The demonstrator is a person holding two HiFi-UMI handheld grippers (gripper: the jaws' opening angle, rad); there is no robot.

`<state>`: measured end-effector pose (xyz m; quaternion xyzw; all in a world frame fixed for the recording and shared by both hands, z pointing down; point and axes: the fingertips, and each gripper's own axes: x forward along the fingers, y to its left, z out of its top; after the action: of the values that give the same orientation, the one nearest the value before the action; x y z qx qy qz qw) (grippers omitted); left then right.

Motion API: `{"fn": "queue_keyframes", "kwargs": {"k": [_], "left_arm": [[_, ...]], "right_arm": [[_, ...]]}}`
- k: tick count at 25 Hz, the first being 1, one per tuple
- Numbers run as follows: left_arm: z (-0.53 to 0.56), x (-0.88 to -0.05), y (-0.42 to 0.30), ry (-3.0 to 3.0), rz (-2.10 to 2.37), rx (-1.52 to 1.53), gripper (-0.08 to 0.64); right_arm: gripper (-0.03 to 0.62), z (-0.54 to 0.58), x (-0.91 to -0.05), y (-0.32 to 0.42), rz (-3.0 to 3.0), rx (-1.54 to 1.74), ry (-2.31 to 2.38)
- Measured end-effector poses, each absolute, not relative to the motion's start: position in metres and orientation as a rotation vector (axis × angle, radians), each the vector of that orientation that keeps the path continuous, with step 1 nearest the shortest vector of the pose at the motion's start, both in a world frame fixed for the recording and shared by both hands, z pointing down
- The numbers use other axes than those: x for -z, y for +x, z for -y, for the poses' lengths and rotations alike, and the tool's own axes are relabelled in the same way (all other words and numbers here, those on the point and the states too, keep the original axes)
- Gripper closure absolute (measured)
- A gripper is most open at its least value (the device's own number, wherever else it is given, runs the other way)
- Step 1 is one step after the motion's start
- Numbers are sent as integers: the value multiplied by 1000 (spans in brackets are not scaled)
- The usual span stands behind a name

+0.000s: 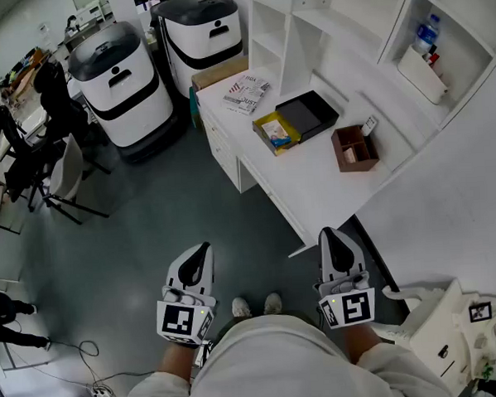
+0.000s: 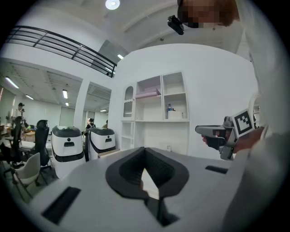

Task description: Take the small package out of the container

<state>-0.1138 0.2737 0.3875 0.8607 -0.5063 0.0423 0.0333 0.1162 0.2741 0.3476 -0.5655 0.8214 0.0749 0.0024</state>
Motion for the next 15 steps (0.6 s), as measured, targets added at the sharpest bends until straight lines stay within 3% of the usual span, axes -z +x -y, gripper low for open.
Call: {"fn": "queue_keyframes", "kwargs": {"k": [15], "left_arm": [[-276,-386,-108,2658,1551,-141,552]], "right_arm": [[566,-278,-350,121,-2586,-220,-1749]]}}
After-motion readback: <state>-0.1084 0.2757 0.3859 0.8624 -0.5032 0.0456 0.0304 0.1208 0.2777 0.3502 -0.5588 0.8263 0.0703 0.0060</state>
